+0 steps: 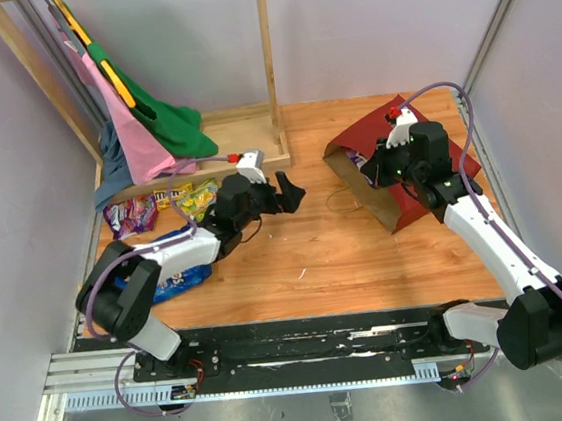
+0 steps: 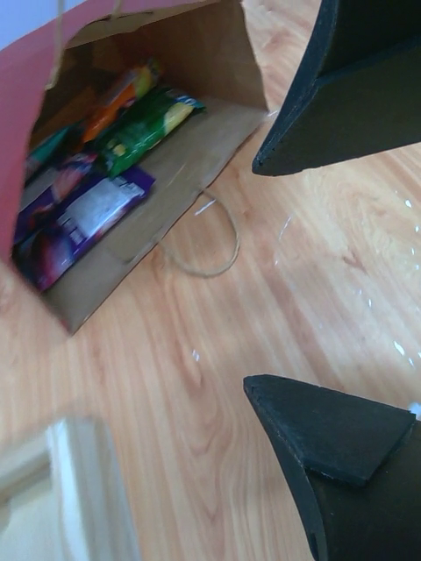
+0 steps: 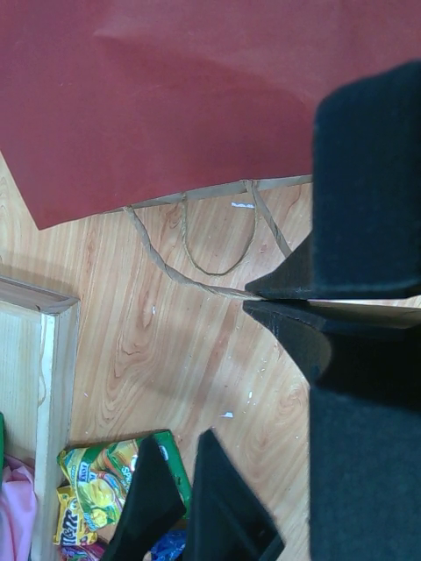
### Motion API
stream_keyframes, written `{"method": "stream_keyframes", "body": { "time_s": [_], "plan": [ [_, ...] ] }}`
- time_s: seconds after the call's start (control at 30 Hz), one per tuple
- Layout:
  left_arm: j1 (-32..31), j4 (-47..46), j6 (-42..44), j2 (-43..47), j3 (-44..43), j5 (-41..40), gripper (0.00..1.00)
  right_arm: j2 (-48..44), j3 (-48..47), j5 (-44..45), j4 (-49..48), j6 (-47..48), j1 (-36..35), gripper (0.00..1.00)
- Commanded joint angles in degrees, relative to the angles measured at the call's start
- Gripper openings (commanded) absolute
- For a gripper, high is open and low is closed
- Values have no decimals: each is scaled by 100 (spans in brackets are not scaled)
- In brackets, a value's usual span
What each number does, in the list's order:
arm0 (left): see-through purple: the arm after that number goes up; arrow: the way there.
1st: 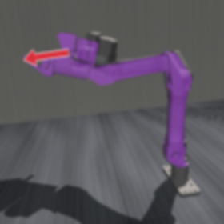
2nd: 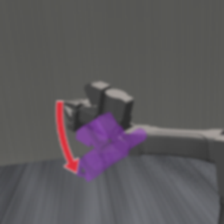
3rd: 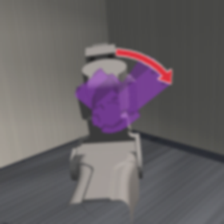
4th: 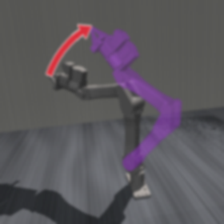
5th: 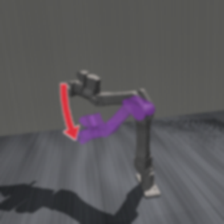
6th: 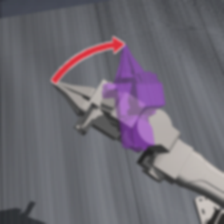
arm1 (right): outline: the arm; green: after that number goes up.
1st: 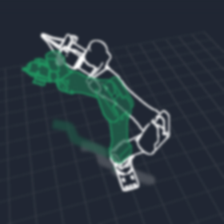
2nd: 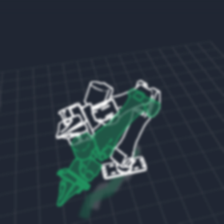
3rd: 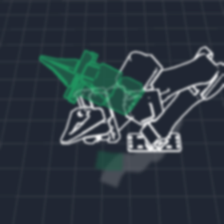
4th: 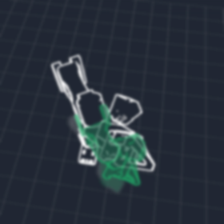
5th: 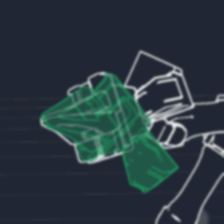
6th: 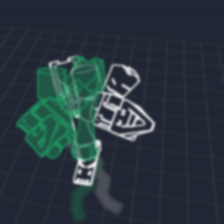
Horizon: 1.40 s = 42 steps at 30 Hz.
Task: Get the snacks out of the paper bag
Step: Take out the snack from the paper bag.
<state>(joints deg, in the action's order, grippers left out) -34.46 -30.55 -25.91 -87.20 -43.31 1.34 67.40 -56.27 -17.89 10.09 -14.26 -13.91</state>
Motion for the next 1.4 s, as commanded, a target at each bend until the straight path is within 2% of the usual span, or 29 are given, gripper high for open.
{"method": "stream_keyframes", "body": {
  "time_s": [0.0,0.43,0.6,0.83,1.2,1.37],
  "plan": [
    [-454,-439,-247,-770,-465,124,100,-134,70,51,-167,-1,-105,1],
    [-1084,-498,-866,-2301,-1858,399,98,-437,287,742,-192,70,-49,1],
    [-1107,-757,-1398,-2890,-2332,905,94,-618,411,1177,-183,-4,27,1],
    [-1115,-899,-1964,-3652,-3043,1143,90,-657,474,1176,-200,-77,133,1],
    [-1124,54,-2314,-4637,-4449,935,88,-712,562,1223,-304,-95,195,1],
    [-1125,268,-2732,-4954,-4845,878,87,-711,594,1176,-403,-189,208,1]
  ]
}}
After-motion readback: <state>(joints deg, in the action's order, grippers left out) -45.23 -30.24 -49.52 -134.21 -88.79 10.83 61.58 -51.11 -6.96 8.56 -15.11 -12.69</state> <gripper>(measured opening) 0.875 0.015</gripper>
